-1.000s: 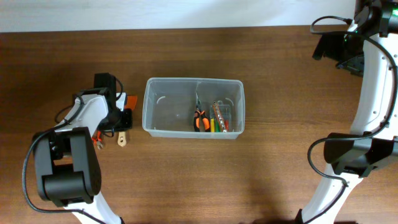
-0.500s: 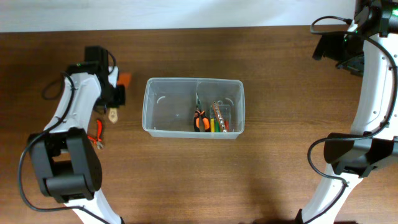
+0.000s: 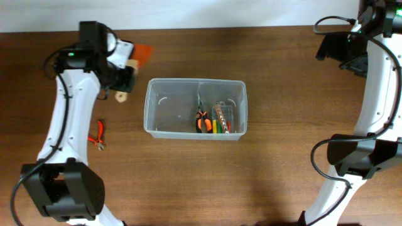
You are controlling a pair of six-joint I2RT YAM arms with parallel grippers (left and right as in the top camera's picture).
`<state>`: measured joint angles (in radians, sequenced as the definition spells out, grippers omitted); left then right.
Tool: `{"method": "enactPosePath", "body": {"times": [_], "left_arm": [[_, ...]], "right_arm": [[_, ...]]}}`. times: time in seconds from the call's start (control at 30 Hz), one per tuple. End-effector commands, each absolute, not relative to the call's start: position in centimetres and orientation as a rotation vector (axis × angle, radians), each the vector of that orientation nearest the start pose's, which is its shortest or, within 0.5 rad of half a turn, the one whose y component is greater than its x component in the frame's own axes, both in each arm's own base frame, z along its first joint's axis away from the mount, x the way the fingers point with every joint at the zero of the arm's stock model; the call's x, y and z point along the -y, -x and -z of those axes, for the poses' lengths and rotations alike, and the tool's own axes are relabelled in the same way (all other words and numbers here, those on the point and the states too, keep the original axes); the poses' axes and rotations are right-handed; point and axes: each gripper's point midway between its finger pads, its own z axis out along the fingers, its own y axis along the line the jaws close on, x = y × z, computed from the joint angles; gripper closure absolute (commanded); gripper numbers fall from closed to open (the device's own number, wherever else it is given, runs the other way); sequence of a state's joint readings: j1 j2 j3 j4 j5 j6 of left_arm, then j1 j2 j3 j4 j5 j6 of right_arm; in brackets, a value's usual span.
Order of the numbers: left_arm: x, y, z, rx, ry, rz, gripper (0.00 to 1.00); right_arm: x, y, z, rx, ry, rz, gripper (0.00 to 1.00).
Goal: Pack container
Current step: 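Carry the scraper right into the container and open the left gripper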
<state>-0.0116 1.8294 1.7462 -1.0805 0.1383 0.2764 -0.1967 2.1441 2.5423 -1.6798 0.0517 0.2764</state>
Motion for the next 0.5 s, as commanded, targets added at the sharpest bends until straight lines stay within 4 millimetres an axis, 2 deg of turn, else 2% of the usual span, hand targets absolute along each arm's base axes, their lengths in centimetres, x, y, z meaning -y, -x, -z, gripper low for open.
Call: {"method": "enactPosePath", "body": {"times": [0.0, 0.27, 0.37, 0.47], "left_arm": [[10.1, -41.3, -21.4, -2.431, -0.971, 0.330, 0.98], [17.6, -37.2, -20.9, -2.184, -1.513, 0.375, 0.98], [18.9, -36.6, -20.9, -2.151, -1.569, 0.372, 0.98], [19.2, -36.5, -20.4, -2.144, -1.597, 0.379, 0.98]], "right_arm": [[9.5, -42.5, -25.5, -2.754, -0.674, 0.065, 0.01], [9.5, -42.5, -25.5, -2.754, -0.674, 0.065, 0.01], [9.5, -42.5, -25.5, -2.754, -0.674, 0.065, 0.01], [9.5, -42.5, -25.5, -2.754, -0.674, 0.065, 0.01]]}}
